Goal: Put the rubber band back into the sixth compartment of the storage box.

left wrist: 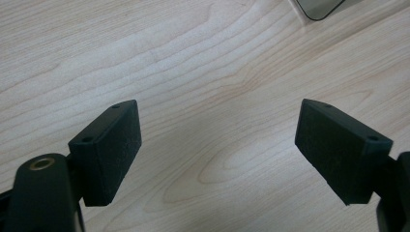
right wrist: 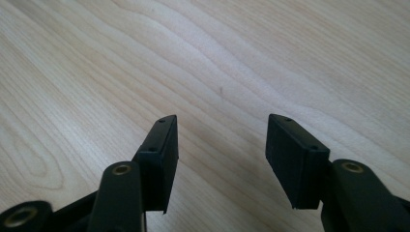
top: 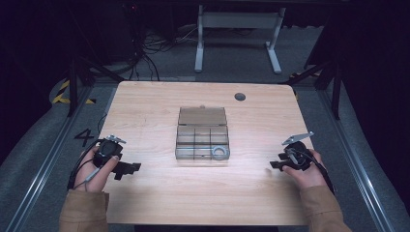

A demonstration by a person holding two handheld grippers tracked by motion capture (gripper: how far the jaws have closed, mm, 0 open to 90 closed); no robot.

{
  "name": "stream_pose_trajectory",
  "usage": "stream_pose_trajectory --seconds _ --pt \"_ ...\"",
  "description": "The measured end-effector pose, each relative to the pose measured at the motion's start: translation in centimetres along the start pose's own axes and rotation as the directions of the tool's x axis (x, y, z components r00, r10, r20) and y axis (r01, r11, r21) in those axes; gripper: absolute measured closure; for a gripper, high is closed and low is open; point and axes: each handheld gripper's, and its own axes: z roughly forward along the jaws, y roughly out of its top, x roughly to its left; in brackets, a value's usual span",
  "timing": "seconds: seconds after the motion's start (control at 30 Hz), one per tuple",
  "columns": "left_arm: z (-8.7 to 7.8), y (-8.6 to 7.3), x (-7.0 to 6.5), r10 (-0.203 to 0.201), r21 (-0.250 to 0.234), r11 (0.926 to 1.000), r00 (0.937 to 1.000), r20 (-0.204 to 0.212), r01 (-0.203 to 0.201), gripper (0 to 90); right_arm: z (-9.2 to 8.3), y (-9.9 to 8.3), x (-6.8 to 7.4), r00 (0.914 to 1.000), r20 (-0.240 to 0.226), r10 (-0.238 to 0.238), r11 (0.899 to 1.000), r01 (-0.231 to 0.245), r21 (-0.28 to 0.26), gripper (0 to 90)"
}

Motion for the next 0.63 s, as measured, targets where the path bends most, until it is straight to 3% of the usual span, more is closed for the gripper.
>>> stream_pose_trajectory --seconds 0.3,0.63 --pt "0.0 0.0 0.0 0.003 -0.002 1.0000 1.0000 0.000 -0.003 17.2 0.9 -0.3 1.4 0.9974 0.009 -0.072 0.997 0.072 0.009 46.0" --pt "0.0 0.0 0.0 0.004 0.004 1.0000 1.0000 0.005 -0.004 17.2 0.9 -0.1 1.9 0.9957 0.015 -0.091 0.996 0.091 -0.017 45.0"
